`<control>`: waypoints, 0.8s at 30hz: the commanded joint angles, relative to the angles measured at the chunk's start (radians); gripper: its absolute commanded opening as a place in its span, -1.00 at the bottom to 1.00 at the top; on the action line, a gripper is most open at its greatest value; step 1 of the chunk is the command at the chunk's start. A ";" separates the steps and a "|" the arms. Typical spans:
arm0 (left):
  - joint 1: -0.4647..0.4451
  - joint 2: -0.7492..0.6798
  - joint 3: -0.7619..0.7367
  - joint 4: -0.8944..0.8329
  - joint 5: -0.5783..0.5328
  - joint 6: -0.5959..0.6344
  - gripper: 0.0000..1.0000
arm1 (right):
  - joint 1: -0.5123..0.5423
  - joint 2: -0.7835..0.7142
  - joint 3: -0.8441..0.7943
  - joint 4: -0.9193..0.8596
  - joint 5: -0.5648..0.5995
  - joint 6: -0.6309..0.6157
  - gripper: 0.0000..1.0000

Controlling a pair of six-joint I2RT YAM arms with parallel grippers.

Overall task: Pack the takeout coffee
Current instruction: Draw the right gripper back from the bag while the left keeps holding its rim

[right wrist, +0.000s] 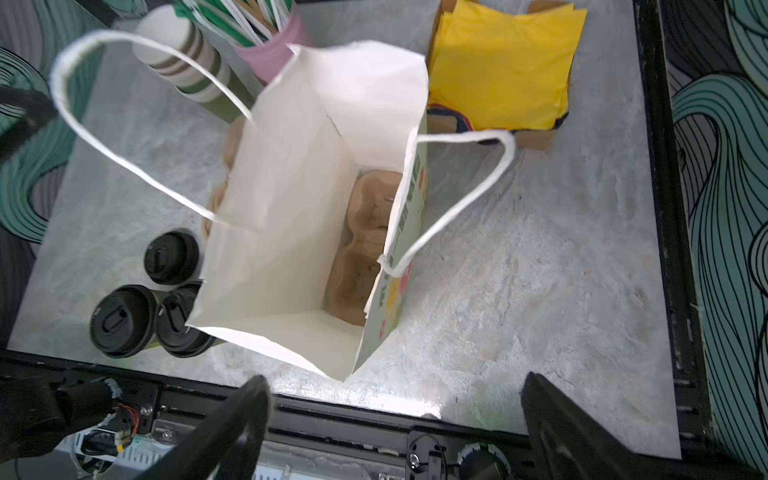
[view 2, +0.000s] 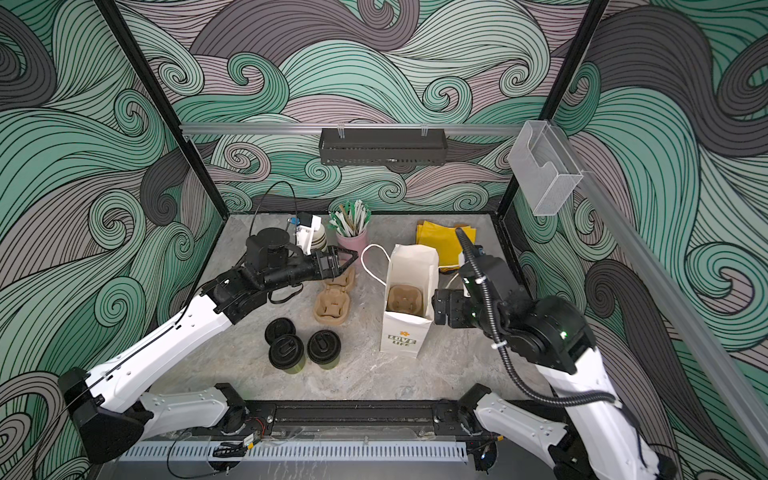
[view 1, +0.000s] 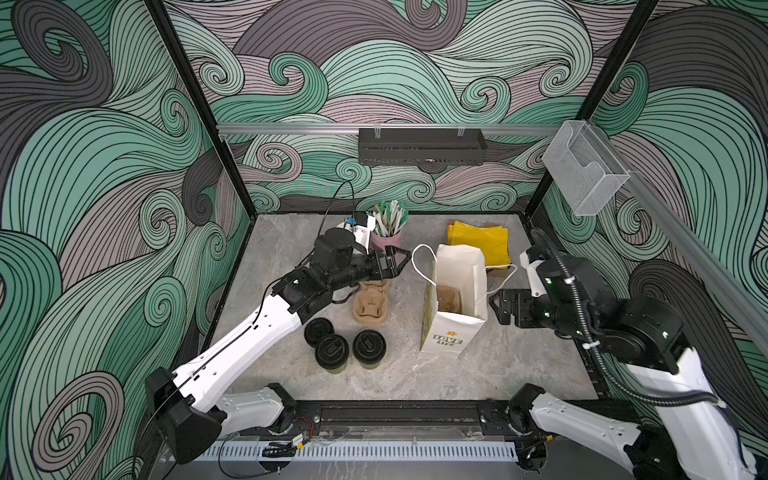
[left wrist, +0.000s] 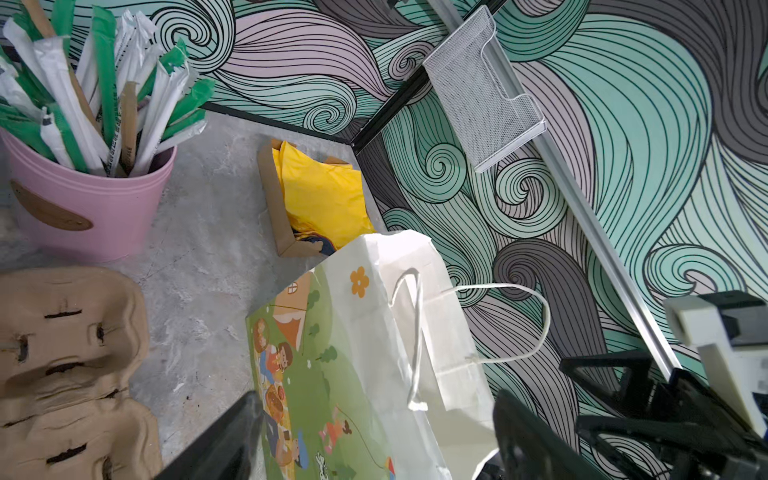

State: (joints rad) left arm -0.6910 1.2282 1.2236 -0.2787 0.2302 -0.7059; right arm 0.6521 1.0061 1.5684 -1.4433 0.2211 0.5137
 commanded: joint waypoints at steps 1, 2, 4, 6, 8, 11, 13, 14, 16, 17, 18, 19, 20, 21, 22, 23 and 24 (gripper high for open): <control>-0.010 0.055 0.086 -0.102 0.023 0.047 0.82 | -0.010 0.058 -0.027 0.023 -0.014 0.045 0.86; -0.010 0.065 0.099 -0.110 0.026 0.057 0.83 | -0.018 0.075 -0.030 0.037 -0.007 0.050 0.83; -0.010 0.078 0.109 -0.105 0.031 0.077 0.85 | -0.042 0.114 -0.037 0.069 -0.021 0.049 0.77; -0.010 0.090 0.105 -0.074 0.055 0.099 0.87 | -0.064 0.155 -0.046 0.094 -0.037 0.047 0.67; -0.009 0.105 0.105 -0.037 0.089 0.124 0.87 | -0.083 0.187 -0.054 0.115 -0.045 0.045 0.57; -0.006 0.126 0.132 -0.034 0.097 0.150 0.83 | -0.111 0.230 -0.065 0.138 -0.044 0.051 0.35; -0.001 0.130 0.139 -0.032 0.089 0.151 0.81 | -0.121 0.249 -0.064 0.139 -0.050 0.056 0.22; 0.001 0.132 0.136 -0.030 0.073 0.150 0.80 | -0.124 0.254 -0.066 0.142 -0.050 0.055 0.14; 0.006 0.138 0.129 -0.051 0.031 0.141 0.74 | -0.130 0.258 -0.067 0.141 -0.057 0.052 -0.01; 0.008 0.145 0.131 -0.072 0.015 0.138 0.72 | -0.133 0.259 -0.068 0.141 -0.060 0.052 -0.16; 0.009 0.150 0.130 -0.097 -0.002 0.142 0.70 | -0.139 0.258 -0.068 0.140 -0.066 0.054 -0.29; 0.008 0.152 0.126 -0.110 -0.016 0.140 0.66 | -0.141 0.259 -0.069 0.142 -0.070 0.057 -0.34; 0.010 0.150 0.120 -0.128 -0.028 0.132 0.62 | -0.144 0.258 -0.069 0.140 -0.070 0.058 -0.47; 0.008 0.147 0.110 -0.137 -0.029 0.131 0.61 | -0.148 0.259 -0.070 0.134 -0.077 0.063 -0.57; 0.007 0.143 0.100 -0.141 -0.015 0.139 0.61 | -0.153 0.260 -0.070 0.135 -0.094 0.065 -0.65; 0.007 0.142 0.101 -0.164 0.005 0.143 0.61 | -0.157 0.262 -0.062 0.135 -0.108 0.072 -0.70; 0.008 0.143 0.112 -0.188 0.020 0.139 0.60 | -0.159 0.266 -0.057 0.136 -0.119 0.076 -0.73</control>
State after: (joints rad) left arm -0.6888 1.3666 1.3212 -0.3901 0.2424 -0.5861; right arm 0.5037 1.2724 1.5066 -1.2976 0.1371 0.5655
